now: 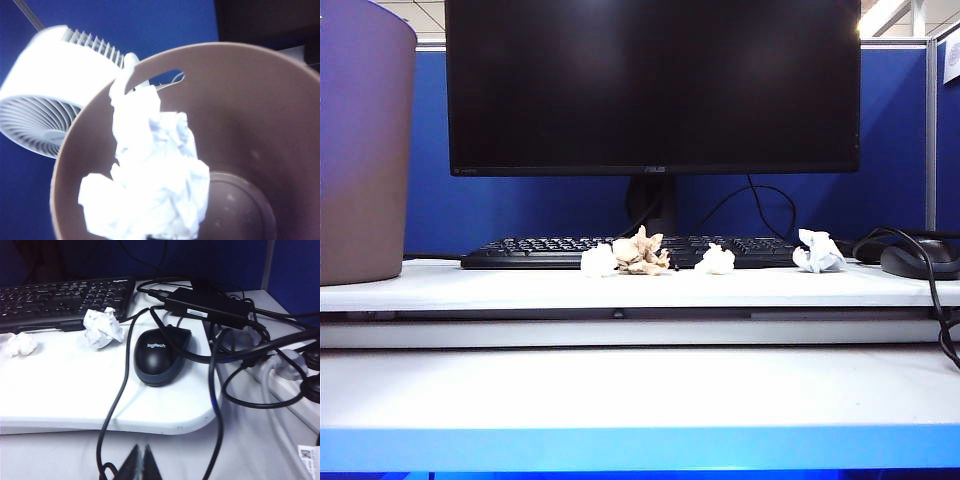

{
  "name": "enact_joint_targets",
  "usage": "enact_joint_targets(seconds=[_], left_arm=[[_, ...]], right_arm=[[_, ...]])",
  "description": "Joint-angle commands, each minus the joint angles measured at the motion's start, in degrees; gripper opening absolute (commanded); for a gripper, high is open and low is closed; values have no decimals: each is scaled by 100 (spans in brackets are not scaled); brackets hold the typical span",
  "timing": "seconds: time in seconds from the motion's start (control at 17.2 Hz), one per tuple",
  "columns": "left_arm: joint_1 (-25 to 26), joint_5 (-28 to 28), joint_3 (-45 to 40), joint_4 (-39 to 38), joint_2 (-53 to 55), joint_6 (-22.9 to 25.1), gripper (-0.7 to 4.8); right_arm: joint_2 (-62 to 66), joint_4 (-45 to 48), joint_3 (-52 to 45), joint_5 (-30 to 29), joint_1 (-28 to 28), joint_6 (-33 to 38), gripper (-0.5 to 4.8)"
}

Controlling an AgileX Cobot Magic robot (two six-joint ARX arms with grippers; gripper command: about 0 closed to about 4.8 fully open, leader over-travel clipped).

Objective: Pick up all paper balls from the table and place them in the pink trash can.

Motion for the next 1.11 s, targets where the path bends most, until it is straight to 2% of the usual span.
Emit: enact_joint_targets(seconds=[0.06, 0.23, 0.41, 0.52, 0.58, 0.7, 0.82, 0.87, 0.93, 0.99, 1.11], left_arm=[[52, 522, 22, 166, 221, -72, 4], [52, 520, 22, 243, 354, -173, 178], [55, 525, 24, 404, 358, -223, 266], [52, 525, 28, 501, 358, -223, 371], [52, 527, 31, 525, 358, -229, 407], [52, 658, 33, 586, 326, -422, 405], [31, 2074, 33, 745, 168, -782, 403], [-57, 2986, 35, 868, 125, -1113, 404], [-350, 3674, 28, 848, 122, -1342, 404], [-713, 3727, 26, 831, 195, -1357, 404], [-1974, 3029, 15, 857, 525, -1156, 404]], right_arm=[[-9, 76, -13, 7, 2, -17, -5], [-9, 76, -11, 13, 4, -17, -5], [-9, 74, -13, 9, 2, -17, -5], [-9, 76, -13, 9, 0, -17, -5], [-9, 76, -11, 9, 0, -17, -5], [-9, 76, -11, 9, 0, -17, -5], [-9, 76, -11, 9, 0, -17, -5], [-9, 74, -11, 9, 0, -17, -5], [-9, 76, -11, 9, 0, -17, -5], [-9, 76, -11, 9, 0, -17, -5], [-9, 72, -13, 11, 4, -17, -5]])
